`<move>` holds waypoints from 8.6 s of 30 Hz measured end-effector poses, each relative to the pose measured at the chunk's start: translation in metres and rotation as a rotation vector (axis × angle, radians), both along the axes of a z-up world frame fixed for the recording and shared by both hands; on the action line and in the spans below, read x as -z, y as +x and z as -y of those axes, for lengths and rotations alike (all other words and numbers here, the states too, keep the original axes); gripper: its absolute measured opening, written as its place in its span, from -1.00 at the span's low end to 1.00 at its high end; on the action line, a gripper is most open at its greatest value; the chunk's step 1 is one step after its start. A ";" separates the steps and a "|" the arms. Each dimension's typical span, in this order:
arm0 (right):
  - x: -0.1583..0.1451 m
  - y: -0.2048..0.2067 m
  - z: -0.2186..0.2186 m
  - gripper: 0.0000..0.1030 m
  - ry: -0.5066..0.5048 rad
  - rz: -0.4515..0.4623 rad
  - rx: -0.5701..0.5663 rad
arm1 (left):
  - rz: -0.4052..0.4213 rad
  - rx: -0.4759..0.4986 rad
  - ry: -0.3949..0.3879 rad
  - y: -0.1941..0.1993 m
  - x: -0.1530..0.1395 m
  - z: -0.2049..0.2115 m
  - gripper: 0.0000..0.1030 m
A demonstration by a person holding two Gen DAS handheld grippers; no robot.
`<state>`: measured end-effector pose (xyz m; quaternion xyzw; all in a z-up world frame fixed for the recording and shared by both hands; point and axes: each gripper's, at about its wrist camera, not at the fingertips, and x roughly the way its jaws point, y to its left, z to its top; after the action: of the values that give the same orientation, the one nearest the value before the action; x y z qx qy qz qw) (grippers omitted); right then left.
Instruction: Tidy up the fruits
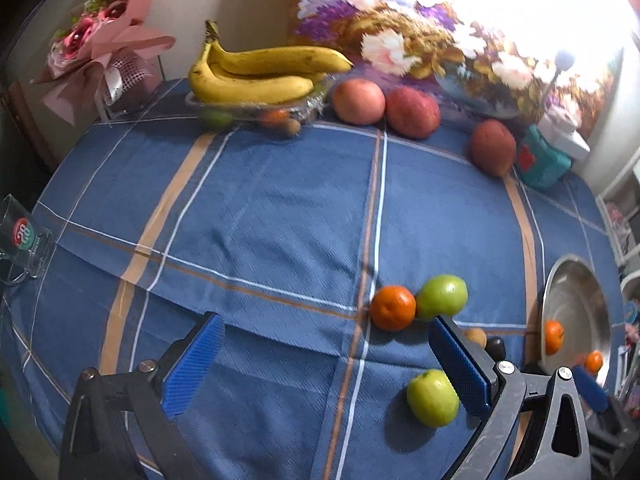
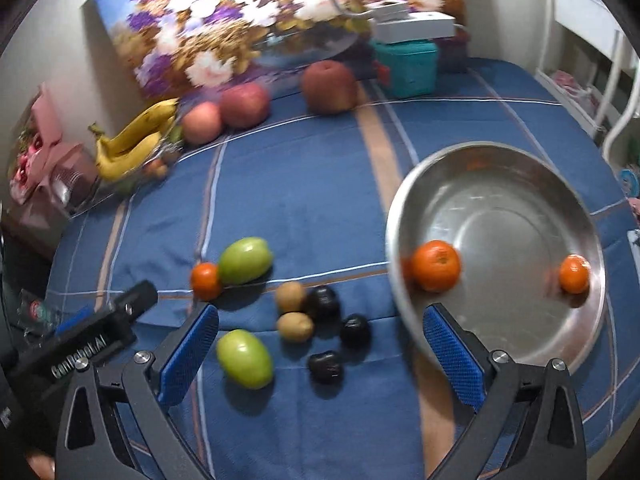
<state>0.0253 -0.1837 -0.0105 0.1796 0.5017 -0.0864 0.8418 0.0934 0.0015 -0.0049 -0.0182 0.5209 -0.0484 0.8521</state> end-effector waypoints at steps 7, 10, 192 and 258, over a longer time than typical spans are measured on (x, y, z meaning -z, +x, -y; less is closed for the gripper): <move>0.008 -0.002 0.000 0.98 0.061 -0.027 -0.015 | -0.046 0.010 -0.049 0.004 0.003 -0.003 1.00; 0.007 -0.003 0.004 0.98 0.088 -0.020 -0.005 | -0.074 0.028 -0.070 0.004 0.006 0.002 1.00; -0.003 -0.040 0.094 0.15 -0.054 -0.086 0.189 | -0.109 0.147 -0.013 -0.025 0.018 0.095 0.63; 0.034 0.002 0.004 -0.05 -0.033 -0.096 -0.147 | -0.127 0.030 -0.067 0.007 0.034 0.040 0.96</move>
<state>0.0273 -0.1882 -0.0446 0.1241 0.5519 -0.0411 0.8236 0.1005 -0.0382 -0.0388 -0.0419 0.5721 -0.0774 0.8155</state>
